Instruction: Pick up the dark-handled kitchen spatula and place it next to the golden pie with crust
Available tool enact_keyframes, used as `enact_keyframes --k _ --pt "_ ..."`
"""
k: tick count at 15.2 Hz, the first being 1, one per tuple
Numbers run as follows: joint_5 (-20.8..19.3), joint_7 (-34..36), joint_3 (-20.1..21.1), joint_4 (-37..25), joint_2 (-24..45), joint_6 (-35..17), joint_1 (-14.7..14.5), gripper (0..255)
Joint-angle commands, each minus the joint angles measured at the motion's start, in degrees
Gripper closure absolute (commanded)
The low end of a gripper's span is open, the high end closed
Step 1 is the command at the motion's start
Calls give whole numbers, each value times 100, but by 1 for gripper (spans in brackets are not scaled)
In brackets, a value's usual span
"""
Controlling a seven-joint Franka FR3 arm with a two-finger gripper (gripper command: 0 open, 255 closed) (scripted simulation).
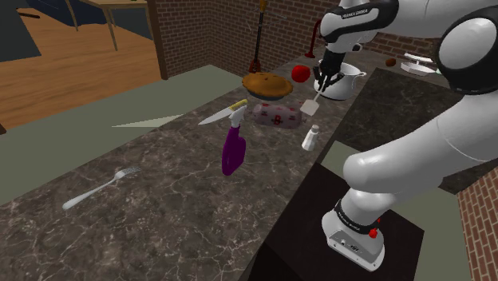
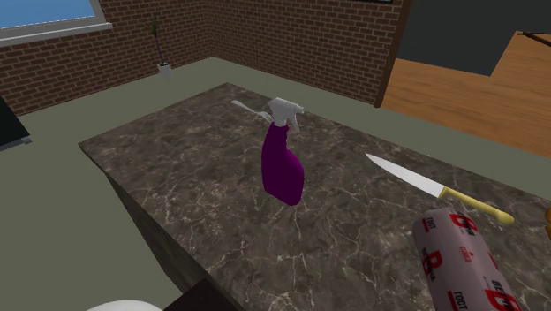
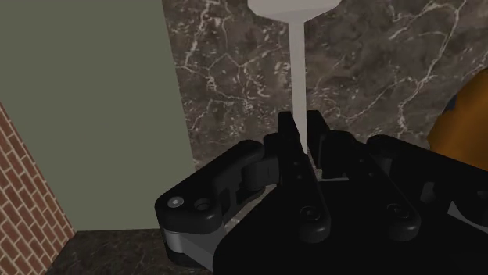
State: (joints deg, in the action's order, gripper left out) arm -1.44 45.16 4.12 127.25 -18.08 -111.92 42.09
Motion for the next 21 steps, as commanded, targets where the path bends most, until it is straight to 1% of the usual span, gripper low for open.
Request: enact_keyframes --k 1,7,12,21 --pt "-51 -190 -126 -297 305 -15 88 255" --pt "-103 -728 -448 -1402 1344 30 329 255" --pt "-50 -1167 -661 -2562 2303 214 531 255" --pt "-54 -1147 -660 -2011 2419 -452 537 255"
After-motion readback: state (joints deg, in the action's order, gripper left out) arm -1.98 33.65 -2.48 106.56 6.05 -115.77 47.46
